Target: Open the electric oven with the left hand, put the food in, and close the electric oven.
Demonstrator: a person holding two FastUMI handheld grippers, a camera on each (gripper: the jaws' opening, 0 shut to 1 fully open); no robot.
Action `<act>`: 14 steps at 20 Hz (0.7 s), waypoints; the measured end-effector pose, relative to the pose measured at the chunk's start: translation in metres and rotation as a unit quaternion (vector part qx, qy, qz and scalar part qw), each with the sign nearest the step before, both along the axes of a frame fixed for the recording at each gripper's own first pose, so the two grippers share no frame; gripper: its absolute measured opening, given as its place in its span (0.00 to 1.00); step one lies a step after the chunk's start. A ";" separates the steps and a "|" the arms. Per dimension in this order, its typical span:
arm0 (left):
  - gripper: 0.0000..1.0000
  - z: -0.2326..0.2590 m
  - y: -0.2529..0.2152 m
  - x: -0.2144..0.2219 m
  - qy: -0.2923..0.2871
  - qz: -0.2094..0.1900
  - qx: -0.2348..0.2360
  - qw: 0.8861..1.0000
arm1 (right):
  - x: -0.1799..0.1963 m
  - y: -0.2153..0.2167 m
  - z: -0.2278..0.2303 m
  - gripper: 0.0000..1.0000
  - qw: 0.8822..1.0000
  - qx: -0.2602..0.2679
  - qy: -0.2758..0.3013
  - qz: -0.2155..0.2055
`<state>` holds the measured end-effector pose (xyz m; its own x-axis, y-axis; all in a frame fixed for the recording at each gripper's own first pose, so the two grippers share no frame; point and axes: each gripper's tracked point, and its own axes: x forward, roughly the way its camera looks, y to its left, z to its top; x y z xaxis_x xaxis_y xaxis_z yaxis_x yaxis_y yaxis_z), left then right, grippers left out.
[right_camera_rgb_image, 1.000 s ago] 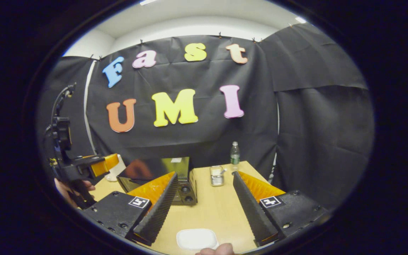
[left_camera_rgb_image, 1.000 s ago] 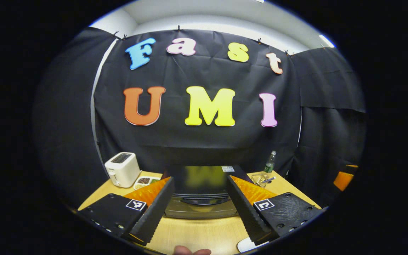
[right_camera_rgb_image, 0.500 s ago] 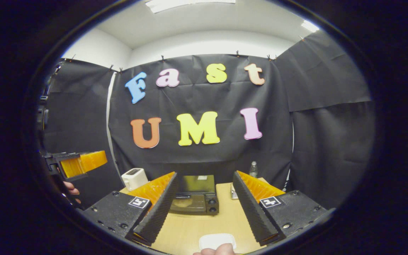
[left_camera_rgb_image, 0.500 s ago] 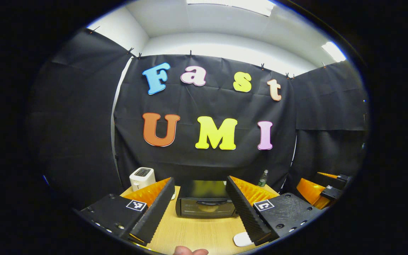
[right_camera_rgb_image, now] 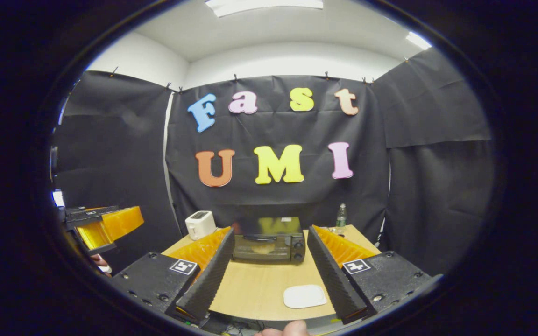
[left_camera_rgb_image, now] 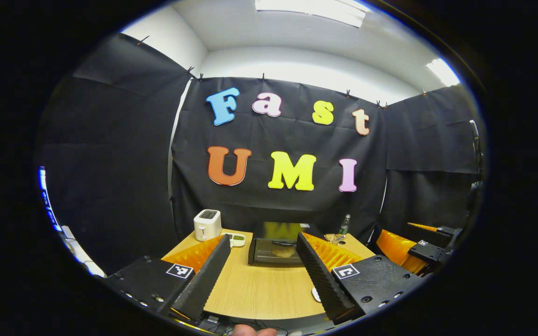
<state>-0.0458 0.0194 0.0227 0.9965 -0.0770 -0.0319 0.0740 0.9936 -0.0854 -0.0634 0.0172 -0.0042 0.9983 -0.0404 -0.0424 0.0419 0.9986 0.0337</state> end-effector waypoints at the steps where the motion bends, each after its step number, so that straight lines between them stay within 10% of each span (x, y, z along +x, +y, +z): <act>1: 0.93 -0.001 -0.002 -0.006 0.001 -0.001 -0.002 1.000 | -0.004 0.002 -0.001 0.97 1.000 0.000 0.002 0.001; 14: 0.93 -0.008 0.004 -0.024 0.008 0.010 0.006 1.000 | -0.020 0.003 -0.006 0.99 1.000 0.006 -0.002 0.005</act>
<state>-0.0698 0.0238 0.0149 0.9972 -0.0564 -0.0484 0.0527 0.9958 -0.0751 -0.0836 0.0207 -0.0102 0.9987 -0.0303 -0.0399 0.0322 0.9984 0.0467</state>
